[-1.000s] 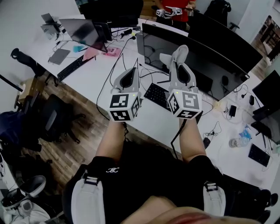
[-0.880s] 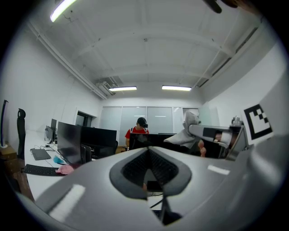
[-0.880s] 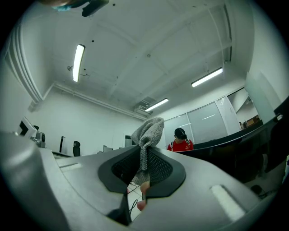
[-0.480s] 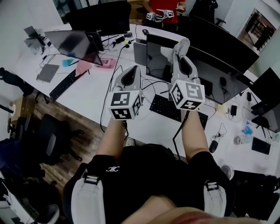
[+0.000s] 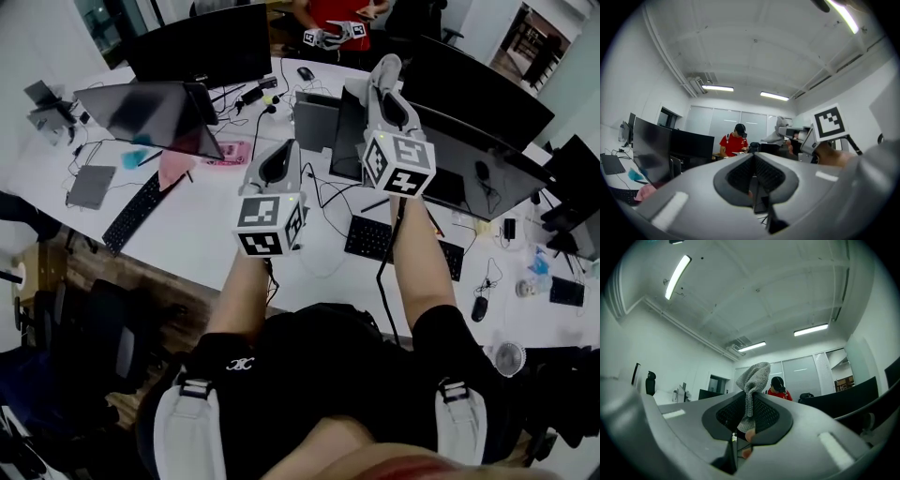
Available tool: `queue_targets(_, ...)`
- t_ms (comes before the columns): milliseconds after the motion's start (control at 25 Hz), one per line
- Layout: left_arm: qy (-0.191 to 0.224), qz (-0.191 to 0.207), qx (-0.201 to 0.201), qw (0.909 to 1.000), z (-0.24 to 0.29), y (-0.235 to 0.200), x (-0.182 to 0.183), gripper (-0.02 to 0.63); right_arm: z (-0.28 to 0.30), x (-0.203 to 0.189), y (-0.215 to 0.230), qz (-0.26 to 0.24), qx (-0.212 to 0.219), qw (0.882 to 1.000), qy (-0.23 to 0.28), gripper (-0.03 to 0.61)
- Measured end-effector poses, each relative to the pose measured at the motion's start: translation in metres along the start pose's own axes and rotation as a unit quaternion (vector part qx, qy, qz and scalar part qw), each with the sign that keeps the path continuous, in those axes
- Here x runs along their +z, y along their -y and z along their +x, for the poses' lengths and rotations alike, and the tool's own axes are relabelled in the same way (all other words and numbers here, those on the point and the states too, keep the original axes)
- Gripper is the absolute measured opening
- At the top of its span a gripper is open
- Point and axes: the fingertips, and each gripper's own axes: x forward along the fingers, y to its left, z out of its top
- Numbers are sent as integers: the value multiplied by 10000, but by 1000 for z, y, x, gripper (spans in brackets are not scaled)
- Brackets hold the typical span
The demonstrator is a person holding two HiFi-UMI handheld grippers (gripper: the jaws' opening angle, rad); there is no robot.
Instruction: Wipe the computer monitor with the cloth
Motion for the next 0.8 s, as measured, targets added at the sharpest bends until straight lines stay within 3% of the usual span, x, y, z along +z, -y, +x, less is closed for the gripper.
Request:
queue_targets(400, -189, -151, -225, 9995, 11, -34, -19, 49, 47, -47, 1, -287, -447, 9956, -778, 29)
queue_targets(800, -321, -181, -442, 9983, 23, -19, -31, 49, 38, -50, 28, -392, -710, 9912, -1042, 29)
